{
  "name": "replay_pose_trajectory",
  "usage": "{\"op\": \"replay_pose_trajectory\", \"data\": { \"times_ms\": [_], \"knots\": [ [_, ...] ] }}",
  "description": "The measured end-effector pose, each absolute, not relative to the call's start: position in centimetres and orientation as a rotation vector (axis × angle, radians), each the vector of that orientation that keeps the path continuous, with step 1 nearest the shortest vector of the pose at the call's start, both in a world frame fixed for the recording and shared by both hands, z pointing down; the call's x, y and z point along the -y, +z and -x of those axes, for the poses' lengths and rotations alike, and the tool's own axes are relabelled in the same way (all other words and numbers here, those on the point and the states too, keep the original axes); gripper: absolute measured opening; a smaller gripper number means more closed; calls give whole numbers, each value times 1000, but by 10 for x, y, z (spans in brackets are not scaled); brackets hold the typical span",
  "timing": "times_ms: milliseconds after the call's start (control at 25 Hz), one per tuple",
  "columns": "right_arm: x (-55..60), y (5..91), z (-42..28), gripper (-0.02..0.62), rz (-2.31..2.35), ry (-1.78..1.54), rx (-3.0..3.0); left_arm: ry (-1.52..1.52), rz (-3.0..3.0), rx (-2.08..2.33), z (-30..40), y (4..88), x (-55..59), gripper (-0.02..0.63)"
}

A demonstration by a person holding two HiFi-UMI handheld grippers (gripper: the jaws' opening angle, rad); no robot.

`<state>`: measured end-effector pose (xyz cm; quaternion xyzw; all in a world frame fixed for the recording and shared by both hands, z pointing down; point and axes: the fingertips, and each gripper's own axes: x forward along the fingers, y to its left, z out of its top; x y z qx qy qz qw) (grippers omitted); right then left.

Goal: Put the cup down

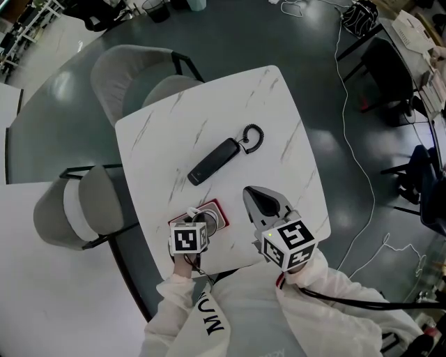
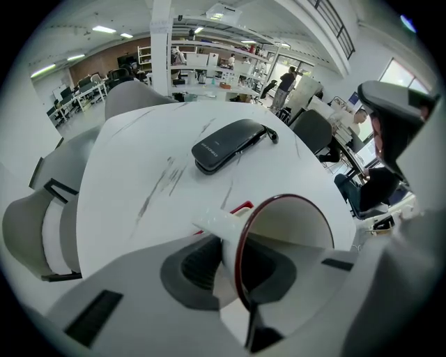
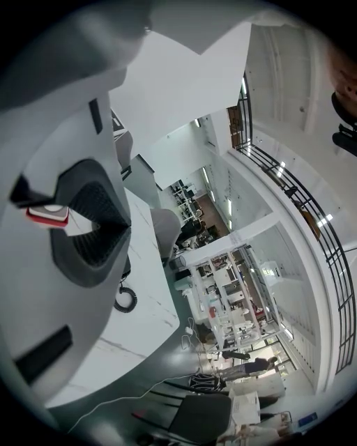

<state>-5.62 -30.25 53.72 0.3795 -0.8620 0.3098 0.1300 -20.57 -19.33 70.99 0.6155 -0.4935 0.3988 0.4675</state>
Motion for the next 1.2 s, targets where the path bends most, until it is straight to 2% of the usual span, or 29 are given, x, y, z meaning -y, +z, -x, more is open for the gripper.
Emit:
{"op": "replay_pose_trajectory", "data": {
  "times_ms": [1080,1200],
  "knots": [
    [293,534,49,5,-1116,913,2503,1067,-1487,1233,208,708,193,48],
    [288,531,47,5,-1122,910,2505,1046,-1481,1263,210,703,194,72]
  ]
}}
